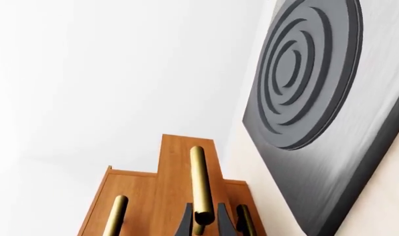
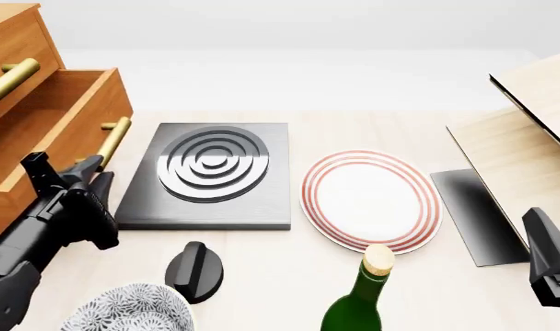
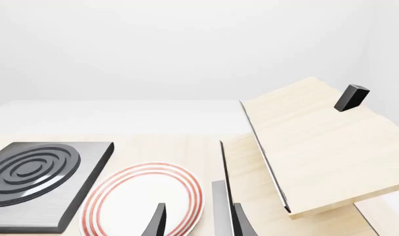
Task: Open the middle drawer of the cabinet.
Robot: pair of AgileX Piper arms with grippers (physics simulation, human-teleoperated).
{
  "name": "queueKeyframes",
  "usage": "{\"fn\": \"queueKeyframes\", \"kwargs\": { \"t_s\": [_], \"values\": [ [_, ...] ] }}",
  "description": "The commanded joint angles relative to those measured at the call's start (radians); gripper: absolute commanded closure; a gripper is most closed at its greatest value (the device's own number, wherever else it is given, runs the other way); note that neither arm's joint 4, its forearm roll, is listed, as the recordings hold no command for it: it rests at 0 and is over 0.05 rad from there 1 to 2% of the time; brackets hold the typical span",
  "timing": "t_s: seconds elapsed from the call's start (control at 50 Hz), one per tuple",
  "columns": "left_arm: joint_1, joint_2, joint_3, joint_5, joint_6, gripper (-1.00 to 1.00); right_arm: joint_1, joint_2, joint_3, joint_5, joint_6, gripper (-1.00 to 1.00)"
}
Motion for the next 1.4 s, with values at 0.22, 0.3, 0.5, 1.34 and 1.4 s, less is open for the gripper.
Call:
{"fn": "queueKeyframes", "kwargs": {
  "t_s": [0.22,0.3,0.5,1.34,1.4],
  "values": [
    [-0.066,-0.100,0.035,-0.065,0.021,1.00,0.000,0.000,0.000,0.000,0.000,-1.00],
    [-0.075,-0.107,0.034,-0.065,0.020,1.00,0.000,0.000,0.000,0.000,0.000,-1.00],
    [-0.133,-0.172,0.067,-0.065,0.004,-1.00,0.000,0.000,0.000,0.000,0.000,-1.00],
    [-0.394,-0.671,-0.303,0.865,-0.774,-1.00,0.000,0.000,0.000,0.000,0.000,-1.00],
    [-0.394,-0.661,-0.356,0.942,-0.844,-1.00,0.000,0.000,0.000,0.000,0.000,-1.00]
  ]
}}
